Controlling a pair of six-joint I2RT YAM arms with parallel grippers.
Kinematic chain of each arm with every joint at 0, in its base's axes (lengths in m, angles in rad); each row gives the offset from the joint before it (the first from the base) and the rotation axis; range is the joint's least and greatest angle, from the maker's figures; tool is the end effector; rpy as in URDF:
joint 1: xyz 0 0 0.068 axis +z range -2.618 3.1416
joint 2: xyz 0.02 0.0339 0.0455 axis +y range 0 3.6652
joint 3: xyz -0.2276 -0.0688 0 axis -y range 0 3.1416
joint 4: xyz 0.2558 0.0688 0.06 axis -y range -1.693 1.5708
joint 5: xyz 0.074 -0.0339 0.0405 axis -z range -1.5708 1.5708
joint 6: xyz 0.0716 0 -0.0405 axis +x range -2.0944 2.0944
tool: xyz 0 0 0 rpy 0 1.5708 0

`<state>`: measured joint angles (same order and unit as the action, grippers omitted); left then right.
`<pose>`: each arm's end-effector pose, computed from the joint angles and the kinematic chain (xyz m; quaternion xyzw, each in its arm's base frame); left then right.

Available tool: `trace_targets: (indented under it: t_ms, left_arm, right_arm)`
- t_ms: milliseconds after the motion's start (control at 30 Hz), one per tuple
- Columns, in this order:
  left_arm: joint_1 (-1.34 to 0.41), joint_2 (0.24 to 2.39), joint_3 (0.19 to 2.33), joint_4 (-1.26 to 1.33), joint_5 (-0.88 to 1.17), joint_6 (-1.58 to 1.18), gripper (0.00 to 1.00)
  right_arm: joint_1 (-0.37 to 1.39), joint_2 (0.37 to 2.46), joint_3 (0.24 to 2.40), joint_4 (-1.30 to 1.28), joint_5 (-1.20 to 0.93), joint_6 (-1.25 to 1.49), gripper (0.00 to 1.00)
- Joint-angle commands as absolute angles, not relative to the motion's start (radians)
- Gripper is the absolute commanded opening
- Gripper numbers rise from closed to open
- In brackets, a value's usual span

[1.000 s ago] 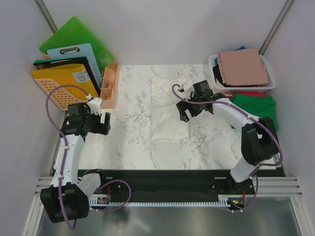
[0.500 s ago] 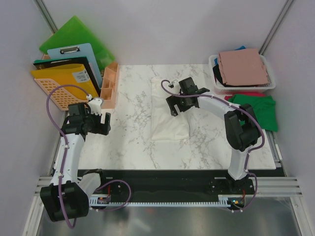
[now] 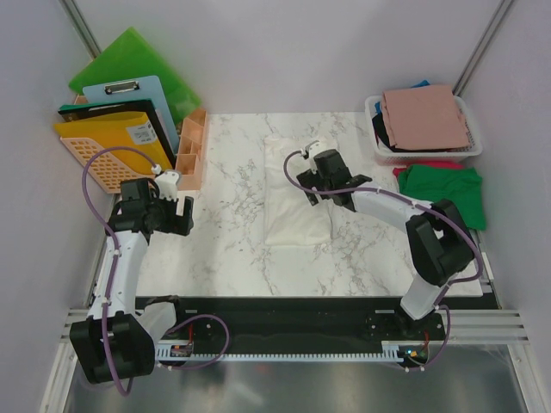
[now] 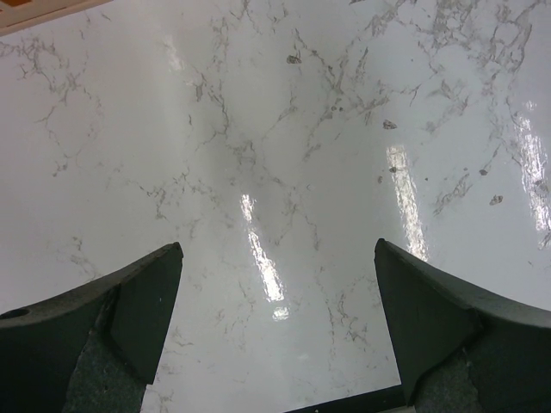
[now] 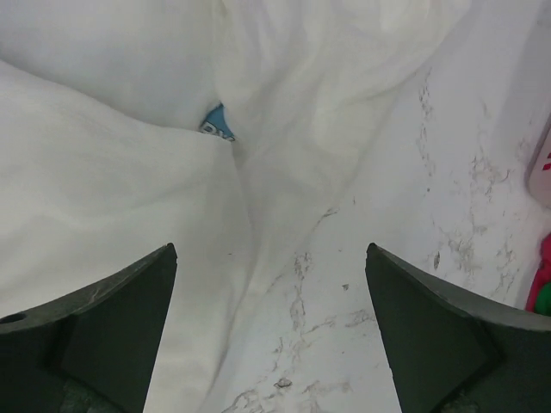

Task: Fold and stack the t-shirts
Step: Fold the tshirt

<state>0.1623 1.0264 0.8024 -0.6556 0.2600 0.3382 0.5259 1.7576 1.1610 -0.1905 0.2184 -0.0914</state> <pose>0.2558 0.0232 0.1995 0.1257 0.9255 -0.0350 0.3556 0.3617 0.1920 0.1411 -0.2394 0.8879 -0.0165 0.3924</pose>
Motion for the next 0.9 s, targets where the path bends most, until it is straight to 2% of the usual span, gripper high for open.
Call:
trace_targets:
  t_ms: [0, 267, 533, 667, 867]
  left_arm:
    - [0.167, 1.031, 0.845, -0.629, 0.235, 0.337, 1.0]
    - [0.167, 1.031, 0.838, -0.629, 0.244, 0.342, 1.0]
    - [0.167, 1.014, 0.831, -0.638, 0.247, 0.345, 1.0]
    - [0.167, 1.008, 0.827, -0.64, 0.244, 0.348, 1.0]
    - [0.167, 1.011, 0.831, -0.641, 0.249, 0.35, 1.0]
  right_arm:
    - [0.607, 1.667, 1.117, 0.017, 0.388, -0.176, 0.98]
    - [0.643, 1.752, 1.201, -0.13, 0.161, -0.078, 0.98]
    - [0.637, 1.919, 1.285, -0.153, 0.117, -0.015, 0.98]
    - [0.63, 1.995, 1.292, -0.163, 0.022, 0.061, 0.98]
    - [0.626, 2.032, 1.27, -0.175, -0.026, 0.083, 0.98]
